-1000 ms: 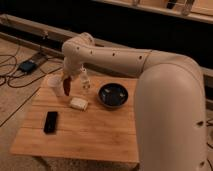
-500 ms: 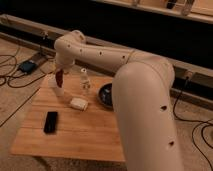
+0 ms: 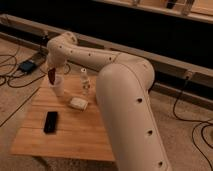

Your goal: Place the pepper in the ceramic cup

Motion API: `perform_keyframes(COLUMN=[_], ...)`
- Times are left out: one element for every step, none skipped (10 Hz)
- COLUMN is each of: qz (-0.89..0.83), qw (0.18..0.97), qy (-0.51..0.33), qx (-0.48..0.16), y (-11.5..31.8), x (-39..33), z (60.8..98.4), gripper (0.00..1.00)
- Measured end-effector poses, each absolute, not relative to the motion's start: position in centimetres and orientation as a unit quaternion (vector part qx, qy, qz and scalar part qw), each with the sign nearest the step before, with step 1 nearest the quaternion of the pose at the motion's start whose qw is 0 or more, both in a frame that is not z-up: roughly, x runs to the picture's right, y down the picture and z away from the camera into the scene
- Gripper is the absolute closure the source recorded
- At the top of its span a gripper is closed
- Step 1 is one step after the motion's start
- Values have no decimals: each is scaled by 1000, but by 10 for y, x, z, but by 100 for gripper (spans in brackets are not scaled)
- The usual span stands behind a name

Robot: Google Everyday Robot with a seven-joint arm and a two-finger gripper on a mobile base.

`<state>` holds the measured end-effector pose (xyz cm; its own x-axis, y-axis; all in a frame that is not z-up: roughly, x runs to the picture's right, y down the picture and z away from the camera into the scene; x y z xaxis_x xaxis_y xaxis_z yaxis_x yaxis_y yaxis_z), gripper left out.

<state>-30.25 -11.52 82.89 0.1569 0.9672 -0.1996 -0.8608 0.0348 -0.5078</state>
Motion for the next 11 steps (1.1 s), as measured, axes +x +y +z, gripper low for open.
perform_keyframes(qz=[641,644,647,651,656,660,665,669,672,674,677], qw=[712,711,710,709,707,706,704,702,700,698,696], qy=[-110,-117,-119,-120,-119,-118,-117,-116,-114,-114,-113], qx=[-263,-257,-252,-245,-235,-230,-220,-215,-213,-212,-212], y=[-118,-120,-121,-122,-123,-124,-126,-127,-125,-124,-121], x=[-308,-311,-311,-308,-304,-302,-299,-298,-297,-298,-297], z=[834,841,848,856,866,872,880,885,890,891,893], gripper=[93,81,73,63,51,44,31,23,20,20,20])
